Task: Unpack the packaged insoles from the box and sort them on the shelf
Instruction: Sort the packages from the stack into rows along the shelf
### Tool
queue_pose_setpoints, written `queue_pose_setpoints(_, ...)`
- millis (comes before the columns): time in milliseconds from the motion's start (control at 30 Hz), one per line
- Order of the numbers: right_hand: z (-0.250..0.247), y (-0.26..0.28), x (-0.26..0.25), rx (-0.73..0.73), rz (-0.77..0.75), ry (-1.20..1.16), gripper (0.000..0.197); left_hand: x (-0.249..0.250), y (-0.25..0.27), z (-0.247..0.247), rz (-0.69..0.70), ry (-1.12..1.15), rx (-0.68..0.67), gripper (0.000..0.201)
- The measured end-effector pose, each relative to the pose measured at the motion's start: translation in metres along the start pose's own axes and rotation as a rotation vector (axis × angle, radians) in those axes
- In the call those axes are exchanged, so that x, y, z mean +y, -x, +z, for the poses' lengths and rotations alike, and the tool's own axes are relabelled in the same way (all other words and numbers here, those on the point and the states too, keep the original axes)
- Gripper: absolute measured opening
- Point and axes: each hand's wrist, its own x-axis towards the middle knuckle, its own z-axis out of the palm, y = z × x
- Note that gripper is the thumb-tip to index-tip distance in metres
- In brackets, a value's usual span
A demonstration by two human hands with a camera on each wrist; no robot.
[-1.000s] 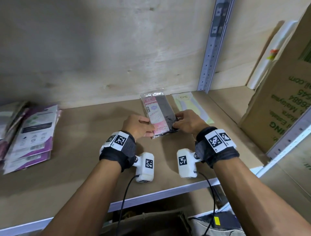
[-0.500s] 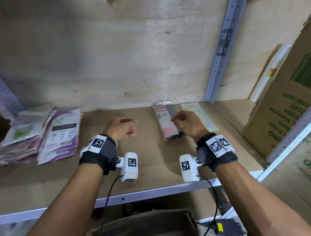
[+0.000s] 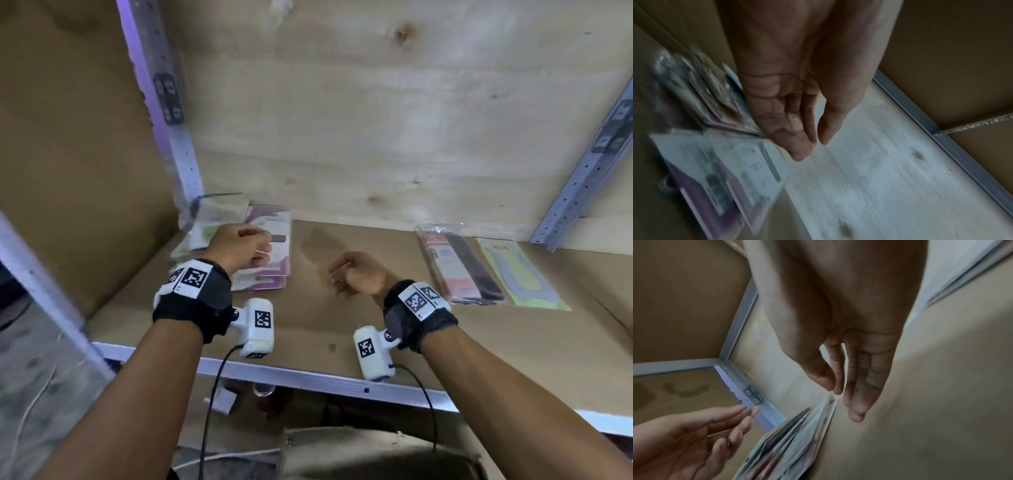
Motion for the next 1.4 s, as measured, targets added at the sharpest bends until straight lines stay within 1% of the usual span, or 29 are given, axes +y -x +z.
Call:
queue_pose_setpoints(67, 0.022, -0.015, -0.014, -0.041, 0.051, -0.038, 0.011, 0.001, 0.001, -0.012, -0.006, 0.003, 0.012, 0.022)
queue_pose_setpoints(133, 0.039, -0.028, -0.026, -0.064, 0.089, -0.066, 0.01, 0.002, 0.002, -0.021, -0.003, -0.004, 0.032, 0.024)
queue_pose_setpoints(167, 0.046, -0.034, -0.032, -0.073, 0.103, -0.083, 0.006, 0.003, 0.002, -0.024, 0.001, -0.009, 0.037, 0.024)
queue_pose_setpoints(267, 0.062, -0.05, -0.043, -0.061, 0.136, -0.073, 0.023, 0.004, 0.002, -0.032, 0.005, -0.019, 0.034, 0.022)
queue_pose_setpoints(367, 0.073, -0.057, -0.046, -0.089, 0.153, -0.068, 0.018, 0.006, 0.003, -0.037, -0.008, -0.024, 0.033, 0.019)
queue_pose_setpoints(433, 0.074, -0.058, -0.044, -0.102, 0.149, -0.074, 0.019, 0.007, 0.003, -0.039, -0.018, -0.017, 0.039, 0.018)
queue_pose_setpoints(500, 0.069, -0.055, -0.041, -0.1, 0.127, -0.079, 0.018, 0.008, 0.003, -0.038, -0.043, 0.012, 0.05, 0.013)
queue_pose_setpoints(567, 0.056, -0.047, -0.037, -0.081, 0.098, -0.116, 0.015, 0.008, 0.004, -0.035, -0.091, 0.057, 0.051, 0.004)
queue_pose_setpoints(600, 0.046, -0.041, -0.034, -0.067, 0.078, -0.139, 0.015, 0.006, 0.005, -0.033, -0.121, 0.066, 0.049, 0.004)
queue_pose_setpoints(633, 0.036, -0.034, -0.03, -0.049, 0.054, -0.161, 0.017, 0.005, 0.005, -0.028, -0.146, 0.082, 0.04, 0.01)
queue_pose_setpoints(733, 0.002, -0.007, -0.017, -0.022, -0.017, -0.208, 0.022, -0.003, 0.004, -0.013, -0.191, 0.144, -0.028, 0.041)
queue_pose_setpoints(800, -0.014, 0.011, -0.012, -0.018, -0.06, -0.211, 0.022, -0.007, 0.003, -0.004, -0.209, 0.167, -0.124, 0.058)
queue_pose_setpoints(867, -0.034, 0.033, -0.004, 0.024, -0.114, -0.21, 0.026, -0.009, 0.006, 0.014, -0.224, 0.205, -0.248, 0.072)
queue_pose_setpoints(967, -0.058, 0.057, 0.004, 0.103, -0.2, -0.109, 0.026, -0.008, 0.01, 0.038, -0.227, 0.355, -0.379, 0.098)
queue_pose_setpoints(1067, -0.073, 0.074, 0.009, 0.176, -0.282, 0.075, 0.023, -0.005, 0.01, 0.062, -0.231, 0.51, -0.482, 0.105)
queue_pose_setpoints(1133, -0.081, 0.082, 0.013, 0.215, -0.35, 0.214, 0.022, -0.002, 0.008, 0.076, -0.264, 0.605, -0.499, 0.102)
queue_pose_setpoints(1167, -0.084, 0.086, 0.016, 0.217, -0.376, 0.273, 0.024, -0.003, 0.008, 0.082, -0.273, 0.649, -0.487, 0.094)
queue_pose_setpoints(1233, -0.091, 0.09, 0.022, 0.188, -0.388, 0.362, 0.027, -0.006, 0.008, 0.094, -0.277, 0.688, -0.38, 0.065)
queue_pose_setpoints(1267, -0.094, 0.092, 0.026, 0.171, -0.381, 0.383, 0.025, -0.008, 0.007, 0.1, -0.266, 0.676, -0.321, 0.047)
queue_pose_setpoints(1300, -0.097, 0.092, 0.03, 0.172, -0.374, 0.373, 0.021, -0.011, 0.007, 0.105, -0.248, 0.654, -0.291, 0.034)
queue_pose_setpoints(1333, -0.099, 0.093, 0.035, 0.202, -0.374, 0.343, 0.014, -0.013, 0.008, 0.11, -0.226, 0.62, -0.29, 0.025)
queue_pose_setpoints(1367, -0.104, 0.092, 0.039, 0.253, -0.386, 0.312, 0.008, -0.015, 0.008, 0.116, -0.205, 0.579, -0.31, 0.021)
queue_pose_setpoints(1400, -0.109, 0.09, 0.043, 0.312, -0.404, 0.297, 0.007, -0.015, 0.008, 0.12, -0.188, 0.535, -0.335, 0.02)
